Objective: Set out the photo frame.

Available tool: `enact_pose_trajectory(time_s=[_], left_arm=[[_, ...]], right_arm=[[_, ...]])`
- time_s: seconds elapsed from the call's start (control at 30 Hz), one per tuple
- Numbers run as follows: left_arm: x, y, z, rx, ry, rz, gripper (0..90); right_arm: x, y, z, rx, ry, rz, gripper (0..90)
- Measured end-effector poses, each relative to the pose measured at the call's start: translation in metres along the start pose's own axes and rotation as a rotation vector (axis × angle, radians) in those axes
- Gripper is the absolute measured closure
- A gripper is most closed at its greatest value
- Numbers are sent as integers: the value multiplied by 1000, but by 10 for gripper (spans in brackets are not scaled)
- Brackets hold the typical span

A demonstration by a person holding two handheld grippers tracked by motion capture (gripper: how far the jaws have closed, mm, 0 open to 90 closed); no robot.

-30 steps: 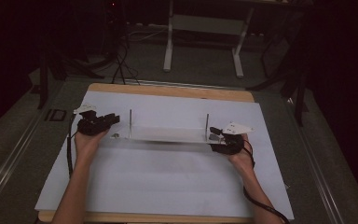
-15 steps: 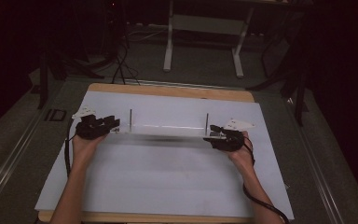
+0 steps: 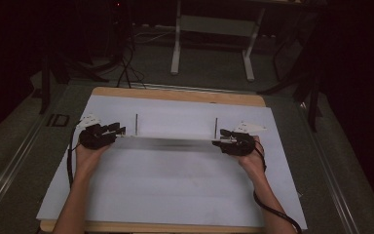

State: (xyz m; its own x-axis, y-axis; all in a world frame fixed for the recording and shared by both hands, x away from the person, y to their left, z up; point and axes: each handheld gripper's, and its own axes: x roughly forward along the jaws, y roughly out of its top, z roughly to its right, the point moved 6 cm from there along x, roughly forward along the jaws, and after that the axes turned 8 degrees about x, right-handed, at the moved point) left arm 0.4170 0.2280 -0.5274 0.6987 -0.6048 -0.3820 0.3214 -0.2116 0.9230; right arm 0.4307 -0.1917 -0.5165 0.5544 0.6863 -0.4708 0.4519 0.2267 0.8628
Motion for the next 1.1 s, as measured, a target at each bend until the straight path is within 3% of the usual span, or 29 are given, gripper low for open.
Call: enact_pose_trajectory(time_s=[0.17,0.4,0.5,0.6,0.67,1.1], left_arm=[[-2,-2,6,62,-19,-13,566],[-4,-6,8,86,-14,-39,535],[-3,-8,13,121,-24,-56,523],[-1,-6,17,133,-38,-51,510],[5,0,23,167,-39,-46,506],[23,10,31,186,-32,-22,467]], right_arm=[[0,2,1,9,-3,-9,419],[1,4,2,17,-6,-20,417],[1,5,3,18,-5,-24,416],[1,6,3,22,-4,-27,416],[2,7,3,25,-2,-33,416],[3,13,8,50,15,-58,413]])
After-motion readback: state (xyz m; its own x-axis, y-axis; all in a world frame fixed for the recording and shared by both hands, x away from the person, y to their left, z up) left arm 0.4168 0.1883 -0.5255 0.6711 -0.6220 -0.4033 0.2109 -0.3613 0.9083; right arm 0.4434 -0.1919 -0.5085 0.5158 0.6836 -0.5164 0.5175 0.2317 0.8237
